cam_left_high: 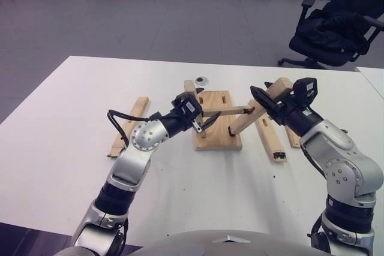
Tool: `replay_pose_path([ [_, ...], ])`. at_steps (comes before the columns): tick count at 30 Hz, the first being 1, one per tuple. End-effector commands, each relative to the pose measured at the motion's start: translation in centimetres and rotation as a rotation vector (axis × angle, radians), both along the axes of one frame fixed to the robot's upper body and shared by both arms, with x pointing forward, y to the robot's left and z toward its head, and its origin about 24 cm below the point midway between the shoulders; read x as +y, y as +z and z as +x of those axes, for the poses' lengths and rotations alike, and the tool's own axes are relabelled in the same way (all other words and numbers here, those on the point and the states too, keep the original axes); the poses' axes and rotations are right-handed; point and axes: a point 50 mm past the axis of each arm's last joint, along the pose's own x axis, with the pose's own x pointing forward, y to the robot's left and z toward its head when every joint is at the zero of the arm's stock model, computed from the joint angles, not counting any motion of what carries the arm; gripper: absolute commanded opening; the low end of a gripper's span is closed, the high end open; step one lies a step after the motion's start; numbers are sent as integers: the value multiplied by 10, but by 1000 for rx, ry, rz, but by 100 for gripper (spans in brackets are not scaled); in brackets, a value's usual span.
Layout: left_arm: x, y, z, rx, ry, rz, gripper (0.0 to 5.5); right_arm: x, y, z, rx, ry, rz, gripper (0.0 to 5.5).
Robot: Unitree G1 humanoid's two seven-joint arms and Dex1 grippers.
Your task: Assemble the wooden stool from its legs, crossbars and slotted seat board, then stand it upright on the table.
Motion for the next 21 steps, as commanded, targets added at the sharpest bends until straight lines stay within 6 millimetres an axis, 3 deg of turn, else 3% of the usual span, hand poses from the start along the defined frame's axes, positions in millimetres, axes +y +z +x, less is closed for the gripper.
replay_pose_path([
  [1, -4, 20, 0, -68, -32, -53, 432, -3, -5, -1, -1, -48, 25, 275],
  [4, 1, 29, -5, -57, -25, -138, 432, -1, 8, -1, -87, -82, 127, 275],
  [8, 22, 25, -8, -45, 35, -155, 432, 3, 13, -5, -126, -64, 191, 275],
  [11, 36, 34, -10, -59, 44, -192, 432, -8, 24, -4, -185, -117, 228, 275],
  [16, 35, 103, -14, -162, -113, -270, 432, -16, 56, -13, -346, -72, 230, 275],
  [19, 21, 147, -8, -200, -201, -158, 432, -18, 64, -16, -367, -52, 293, 275],
  [21, 2, 171, 5, -117, -270, -50, 432, -28, 66, -15, -367, -90, 324, 275],
])
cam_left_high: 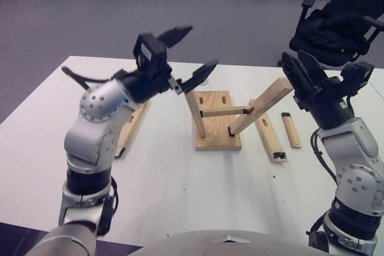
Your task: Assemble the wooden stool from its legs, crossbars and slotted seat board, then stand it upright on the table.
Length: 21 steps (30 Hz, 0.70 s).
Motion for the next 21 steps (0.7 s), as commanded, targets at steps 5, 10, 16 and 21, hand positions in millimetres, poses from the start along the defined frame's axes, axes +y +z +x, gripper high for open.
replay_pose_path([
  [5, -94, 13, 37, 406, -335, 572, 432, -23, -9, 11, 55, -114, 10, 275],
  [10, -107, -34, 39, 571, -348, 778, 432, -23, -34, 10, 135, -160, 2, 275],
  [16, -98, -67, 63, 489, -245, 920, 317, -9, -46, 6, 151, -159, 3, 278],
  [21, -97, -82, 74, 474, -239, 984, 237, -2, -50, 4, 157, -153, -4, 278],
])
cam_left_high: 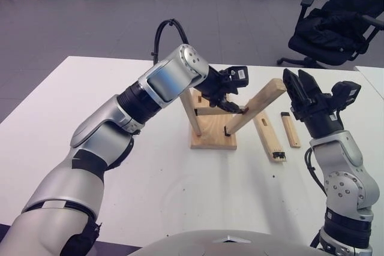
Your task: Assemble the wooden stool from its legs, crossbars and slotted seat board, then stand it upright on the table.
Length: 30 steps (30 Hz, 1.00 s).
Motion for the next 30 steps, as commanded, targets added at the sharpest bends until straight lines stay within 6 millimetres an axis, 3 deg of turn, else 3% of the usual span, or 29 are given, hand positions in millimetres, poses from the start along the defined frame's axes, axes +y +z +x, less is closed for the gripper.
replay_pose_path([
  [1, 2, -15, 3, 14, -27, 61, 214, 4, -7, -2, 36, 2, -12, 278],
  [11, -1, -13, 1, 11, -102, 61, 47, 16, 1, -13, -32, 81, 61, 278],
  [20, 7, -17, -4, 0, -128, 69, 41, 26, 6, -22, -69, 185, 53, 278],
  [23, 9, -16, -5, -9, -132, 65, 41, 35, -1, -24, -41, 226, -2, 278],
  [30, 7, -13, -4, -32, -126, 40, 41, 32, -14, -14, 14, 190, -47, 278],
])
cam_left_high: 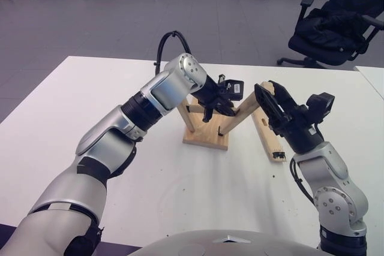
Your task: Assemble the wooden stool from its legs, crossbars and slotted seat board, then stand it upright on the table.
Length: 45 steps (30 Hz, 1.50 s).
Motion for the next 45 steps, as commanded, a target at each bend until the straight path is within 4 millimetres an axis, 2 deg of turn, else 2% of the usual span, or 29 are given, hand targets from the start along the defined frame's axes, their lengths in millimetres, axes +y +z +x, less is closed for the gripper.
replay_pose_path([
  [1, 2, 5, 2, -46, 9, -17, 41, -2, -5, 6, 21, -13, -18, 278],
  [4, -1, 12, 4, -58, 20, -45, 41, 0, -4, 5, 10, 8, -10, 278],
  [6, -4, 17, 4, -62, 21, -66, 97, 2, -3, 5, 5, 19, -7, 278],
  [12, -9, 50, 2, -140, 22, -168, 205, 2, -1, 9, -3, 5, -8, 278],
  [16, -6, 84, -9, -186, 12, -269, 283, -4, -2, 13, -1, -51, -3, 278],
  [19, 10, 122, -3, -356, 87, -381, 343, -6, 2, 11, -21, -61, 13, 278],
  [20, 19, 135, 1, -413, 135, -429, 343, -6, 6, 9, -40, -59, 25, 278],
  [22, 43, 161, 4, -483, 251, -559, 343, -10, 18, 7, -90, -64, 64, 278],
  [24, 72, 171, 4, -506, 361, -660, 343, -16, 34, 4, -147, -72, 110, 278],
  [26, 115, 164, 6, -583, 550, -726, 343, -24, 53, 2, -201, -96, 164, 278],
  [28, 158, 142, 2, -638, 796, -791, 343, -35, 59, 4, -189, -140, 180, 278],
  [30, 191, 83, -10, -603, 1101, -820, 343, -44, 35, 14, -33, -234, 102, 278],
  [31, 190, 51, -20, -510, 1207, -858, 343, -44, 20, 17, 43, -269, 45, 278],
  [32, 186, 30, -28, -443, 1276, -880, 343, -42, 10, 17, 100, -282, 17, 278],
  [34, 163, 2, -36, -362, 1298, -873, 343, -31, -1, 18, 154, -285, -13, 278],
  [35, 151, -5, -37, -336, 1290, -872, 343, -26, -4, 18, 166, -282, -17, 278],
  [37, 130, -11, -36, -278, 1276, -900, 343, -20, -8, 19, 186, -282, -30, 278],
  [41, 98, -7, -37, -202, 1218, -951, 343, -18, -8, 20, 190, -328, -68, 278],
  [45, 85, -2, -40, -168, 1209, -971, 343, -4, 2, 22, 166, -321, -237, 278],
])
